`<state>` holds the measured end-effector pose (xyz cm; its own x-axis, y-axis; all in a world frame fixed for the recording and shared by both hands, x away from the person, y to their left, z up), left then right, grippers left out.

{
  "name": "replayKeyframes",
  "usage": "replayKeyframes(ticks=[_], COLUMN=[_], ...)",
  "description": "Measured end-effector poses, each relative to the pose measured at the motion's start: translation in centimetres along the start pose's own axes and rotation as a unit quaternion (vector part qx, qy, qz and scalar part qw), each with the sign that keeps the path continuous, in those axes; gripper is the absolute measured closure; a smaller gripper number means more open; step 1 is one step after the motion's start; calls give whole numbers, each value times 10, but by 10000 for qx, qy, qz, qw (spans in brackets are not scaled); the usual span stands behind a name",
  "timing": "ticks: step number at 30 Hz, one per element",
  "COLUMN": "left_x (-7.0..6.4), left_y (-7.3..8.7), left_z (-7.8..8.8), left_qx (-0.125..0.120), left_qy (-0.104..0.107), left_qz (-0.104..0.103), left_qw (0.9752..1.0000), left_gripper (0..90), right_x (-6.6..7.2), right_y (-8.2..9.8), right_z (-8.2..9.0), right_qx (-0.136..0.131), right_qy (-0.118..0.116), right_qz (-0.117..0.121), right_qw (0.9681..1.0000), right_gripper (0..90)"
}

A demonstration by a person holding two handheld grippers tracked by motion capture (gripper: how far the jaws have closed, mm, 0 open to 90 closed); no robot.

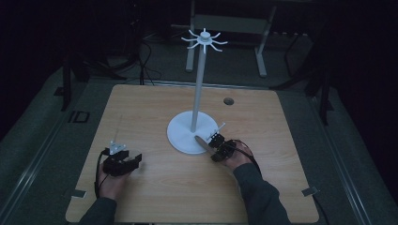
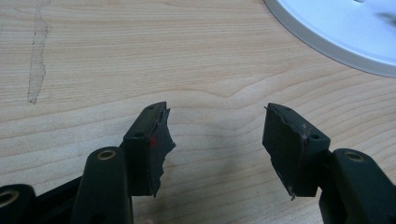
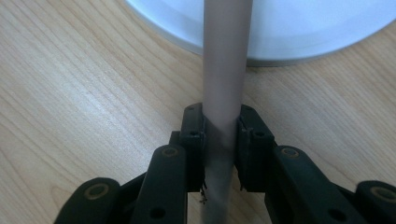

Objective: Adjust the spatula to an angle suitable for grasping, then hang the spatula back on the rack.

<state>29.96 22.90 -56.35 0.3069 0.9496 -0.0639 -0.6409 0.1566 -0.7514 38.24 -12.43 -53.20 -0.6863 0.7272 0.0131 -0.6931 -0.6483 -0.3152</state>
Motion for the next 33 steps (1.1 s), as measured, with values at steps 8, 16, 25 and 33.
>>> replayKeyframes(ticks=[8, 16, 25, 33], left_x=[0, 0, -1, -1], left_y=[0, 0, 0, 0], left_z=[0, 0, 0, 0], left_qx=[4, 0, -1, -12], left_qy=[-3, -6, -9, -8], left_qz=[-7, 2, 3, 19], left_qw=[10000, 10000, 10000, 10000], left_gripper=[414, 413, 413, 414], right_x=[0, -2, -2, -3], right_y=[5, 12, 17, 22], right_z=[11, 32, 54, 72], right_qx=[-276, -864, -1413, -1867], right_qy=[97, 195, 319, 414], right_qz=[-73, -184, -278, -325], right_qw=[9995, 9959, 9891, 9810], right_gripper=[750, 751, 752, 752])
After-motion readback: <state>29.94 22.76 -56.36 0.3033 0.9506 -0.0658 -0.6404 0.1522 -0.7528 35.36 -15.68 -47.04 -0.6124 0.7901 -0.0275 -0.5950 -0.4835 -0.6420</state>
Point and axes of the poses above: each handheld gripper's, and its own axes: z roughly backward along the jaws, y roughly out of its underside, x roughly to its left, the point moved 1 cm from there along -z, roughly forward along the jaws, and after that the axes turned 5 degrees about -z, right-handed, at the moved point
